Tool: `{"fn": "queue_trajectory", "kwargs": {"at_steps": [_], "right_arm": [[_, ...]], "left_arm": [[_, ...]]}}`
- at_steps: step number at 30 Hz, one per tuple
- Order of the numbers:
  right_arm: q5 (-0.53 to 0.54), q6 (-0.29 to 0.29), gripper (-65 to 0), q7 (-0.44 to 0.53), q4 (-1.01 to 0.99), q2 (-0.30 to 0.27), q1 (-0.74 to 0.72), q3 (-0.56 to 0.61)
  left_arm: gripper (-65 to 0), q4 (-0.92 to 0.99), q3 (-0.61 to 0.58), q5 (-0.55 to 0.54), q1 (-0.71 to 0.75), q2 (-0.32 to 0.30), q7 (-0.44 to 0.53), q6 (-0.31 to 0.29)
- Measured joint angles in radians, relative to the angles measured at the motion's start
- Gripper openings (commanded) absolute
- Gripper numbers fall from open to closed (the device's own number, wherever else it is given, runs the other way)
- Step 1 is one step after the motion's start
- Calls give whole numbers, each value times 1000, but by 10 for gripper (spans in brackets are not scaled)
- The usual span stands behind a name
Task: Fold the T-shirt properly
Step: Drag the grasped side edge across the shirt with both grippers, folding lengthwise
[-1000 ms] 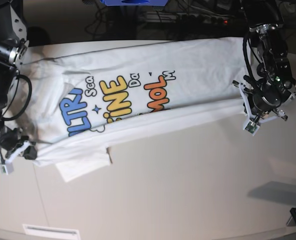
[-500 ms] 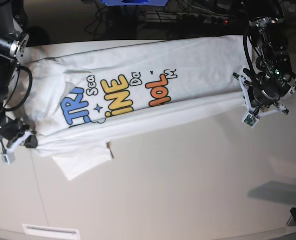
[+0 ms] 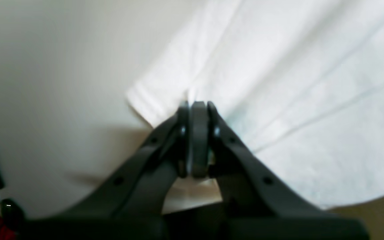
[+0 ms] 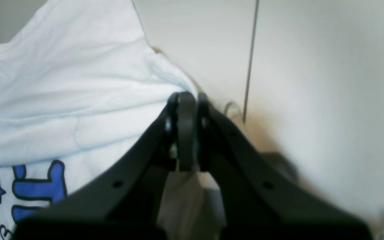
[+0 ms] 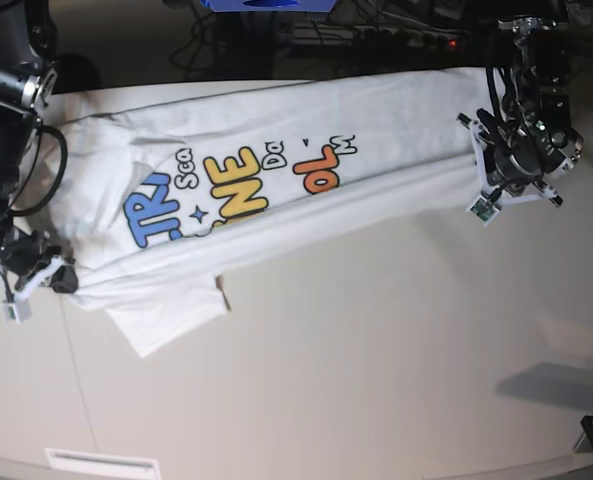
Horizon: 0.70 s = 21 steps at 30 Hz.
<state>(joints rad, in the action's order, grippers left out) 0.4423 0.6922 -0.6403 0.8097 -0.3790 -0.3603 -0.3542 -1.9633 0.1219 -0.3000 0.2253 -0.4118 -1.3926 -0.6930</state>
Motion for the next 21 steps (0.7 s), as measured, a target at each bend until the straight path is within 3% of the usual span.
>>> {"fn": "queue_trajectory", "kwargs": {"at_steps": [7, 15, 17, 21], "right_arm": [[4, 7, -650, 14, 0, 0, 10, 0], [5, 7, -647, 14, 2, 0, 12, 0], [5, 7, -647, 14, 2, 0, 12, 0], [5, 7, -646, 14, 2, 0, 12, 0]], "left_arm": [[-650, 18, -1, -2, 30, -10, 4, 0], [-650, 18, -92, 5, 29, -35, -3, 0], [-605, 18, -91, 8, 24, -35, -3, 1], [-432, 18, -99, 104, 25, -32, 0, 3]]}}
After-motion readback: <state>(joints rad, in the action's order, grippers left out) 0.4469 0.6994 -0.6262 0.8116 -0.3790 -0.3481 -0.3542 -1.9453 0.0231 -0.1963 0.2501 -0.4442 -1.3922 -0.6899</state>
